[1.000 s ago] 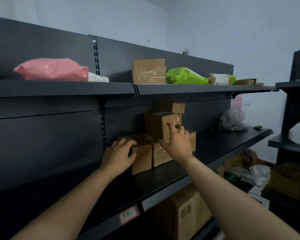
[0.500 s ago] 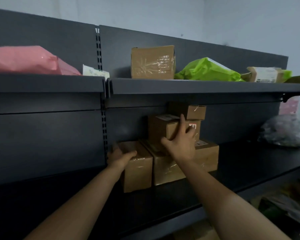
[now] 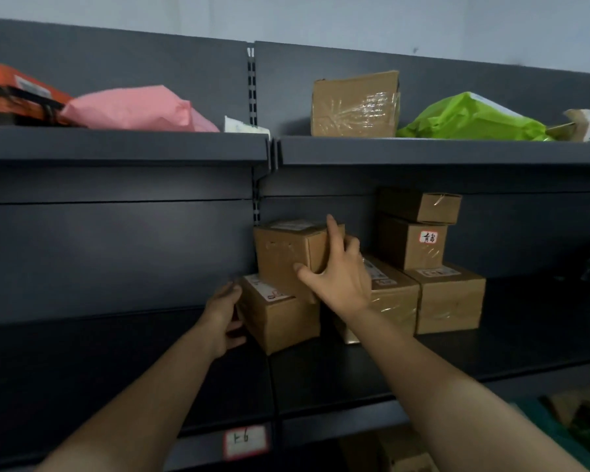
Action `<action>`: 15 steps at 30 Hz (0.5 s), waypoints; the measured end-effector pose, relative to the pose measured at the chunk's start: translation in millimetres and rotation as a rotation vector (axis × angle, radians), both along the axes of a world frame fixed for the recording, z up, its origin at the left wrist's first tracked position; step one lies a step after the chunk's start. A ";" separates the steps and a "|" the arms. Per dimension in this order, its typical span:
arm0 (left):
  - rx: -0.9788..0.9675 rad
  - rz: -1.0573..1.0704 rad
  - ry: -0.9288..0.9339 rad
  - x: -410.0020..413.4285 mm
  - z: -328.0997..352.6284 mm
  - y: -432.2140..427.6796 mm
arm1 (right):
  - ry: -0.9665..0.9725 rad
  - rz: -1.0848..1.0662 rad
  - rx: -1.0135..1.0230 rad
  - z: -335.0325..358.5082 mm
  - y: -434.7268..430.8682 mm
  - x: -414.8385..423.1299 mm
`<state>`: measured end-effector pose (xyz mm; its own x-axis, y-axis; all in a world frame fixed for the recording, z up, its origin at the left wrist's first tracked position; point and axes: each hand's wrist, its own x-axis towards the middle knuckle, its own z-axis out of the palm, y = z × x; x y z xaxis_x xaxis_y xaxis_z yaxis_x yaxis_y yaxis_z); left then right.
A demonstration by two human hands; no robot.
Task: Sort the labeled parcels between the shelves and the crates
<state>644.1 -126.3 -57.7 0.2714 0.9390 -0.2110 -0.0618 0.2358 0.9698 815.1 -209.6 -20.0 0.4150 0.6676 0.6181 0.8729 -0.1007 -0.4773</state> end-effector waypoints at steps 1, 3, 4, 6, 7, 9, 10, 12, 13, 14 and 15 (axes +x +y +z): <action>-0.041 -0.022 0.006 -1.0 1.8 -2.3 | 0.025 0.034 -0.017 -0.2 3.1 -6.6; -0.096 -0.097 0.063 1.6 3.5 -8.5 | 0.061 0.083 -0.036 -1.2 8.8 -17.2; -0.114 -0.116 0.091 4.5 3.1 -12.0 | 0.073 0.099 -0.037 -1.7 10.5 -20.4; -0.151 -0.095 0.092 10.9 0.4 -15.8 | 0.114 0.114 -0.018 -2.0 12.3 -22.6; -0.162 -0.077 0.075 14.2 -0.3 -17.4 | 0.137 0.104 0.000 -1.7 11.7 -22.0; -0.160 -0.030 0.058 19.4 -0.3 -17.9 | 0.122 0.030 0.042 -0.6 9.2 -18.4; -0.156 -0.013 0.056 21.3 -0.2 -16.8 | 0.089 -0.017 0.054 0.3 7.9 -15.8; -0.140 0.013 0.060 22.3 -1.2 -11.6 | 0.040 -0.073 0.062 1.6 7.3 -9.8; -0.128 0.019 0.063 21.1 -1.9 -8.5 | 0.033 -0.079 0.061 2.1 8.3 -7.3; -0.118 0.017 0.068 18.8 -3.2 -5.0 | 0.030 -0.080 0.058 2.7 9.4 -5.5; -0.111 0.013 0.073 14.8 -4.8 -1.9 | 0.024 -0.083 0.058 3.0 11.0 -4.6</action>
<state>658.9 -128.2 -62.4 0.2395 0.9120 -0.3329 0.0041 0.3419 0.9397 810.5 -198.6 -17.0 0.4824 0.5940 0.6438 0.8510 -0.1437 -0.5051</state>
